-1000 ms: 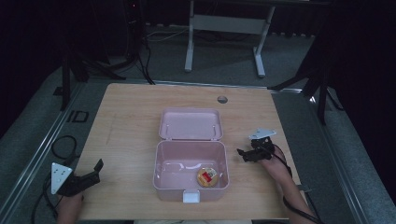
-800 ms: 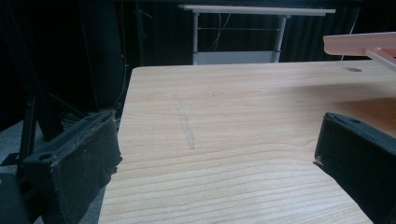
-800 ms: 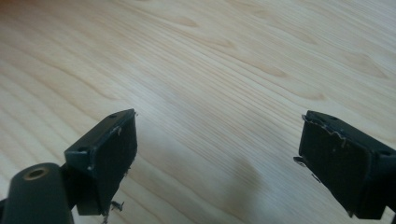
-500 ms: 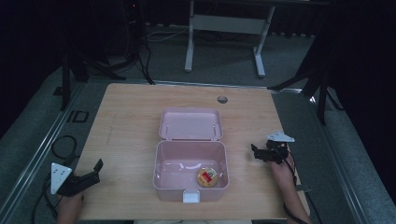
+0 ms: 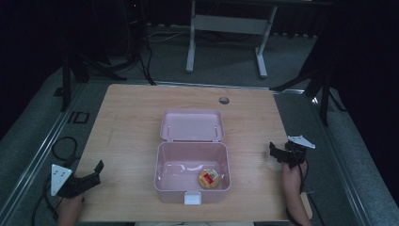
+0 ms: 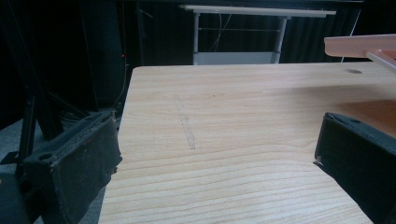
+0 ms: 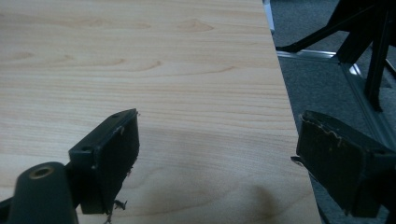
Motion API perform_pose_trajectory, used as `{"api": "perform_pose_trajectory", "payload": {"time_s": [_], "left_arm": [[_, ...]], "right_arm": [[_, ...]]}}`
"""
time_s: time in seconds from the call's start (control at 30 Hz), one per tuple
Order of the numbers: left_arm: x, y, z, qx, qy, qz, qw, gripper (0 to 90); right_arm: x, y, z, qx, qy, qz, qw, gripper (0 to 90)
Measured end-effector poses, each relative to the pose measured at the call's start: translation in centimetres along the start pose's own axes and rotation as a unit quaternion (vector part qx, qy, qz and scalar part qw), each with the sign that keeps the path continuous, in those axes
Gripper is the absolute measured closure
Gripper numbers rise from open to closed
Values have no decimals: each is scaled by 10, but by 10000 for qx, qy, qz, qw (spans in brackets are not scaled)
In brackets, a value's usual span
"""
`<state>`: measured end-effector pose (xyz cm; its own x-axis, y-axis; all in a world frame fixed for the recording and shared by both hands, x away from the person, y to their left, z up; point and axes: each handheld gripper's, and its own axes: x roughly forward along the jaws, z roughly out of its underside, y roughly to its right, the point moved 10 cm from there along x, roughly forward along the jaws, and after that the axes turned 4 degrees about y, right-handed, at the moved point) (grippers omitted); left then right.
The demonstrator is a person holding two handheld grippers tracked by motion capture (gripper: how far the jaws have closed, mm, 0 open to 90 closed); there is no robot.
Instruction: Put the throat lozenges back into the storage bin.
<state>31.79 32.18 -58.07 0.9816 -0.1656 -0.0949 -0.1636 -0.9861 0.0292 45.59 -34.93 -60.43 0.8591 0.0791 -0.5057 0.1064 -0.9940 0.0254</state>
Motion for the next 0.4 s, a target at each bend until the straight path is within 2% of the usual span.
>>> {"api": "perform_pose_trajectory", "payload": {"time_s": [0.13, 0.27, 0.4], "left_arm": [[0, 0, 0, -1, 1, 7, 10000, 4], [0, 0, 0, -8, 6, 10, 10000, 4], [0, 0, 0, -13, 6, 12, 10000, 4]], "right_arm": [[0, -1, 0, -24, 2, -19, 10000, 136], [2, 2, 3, -38, -127, 75, 9999, 139], [2, 5, 1, 17, -86, 155, 9998, 139]]}}
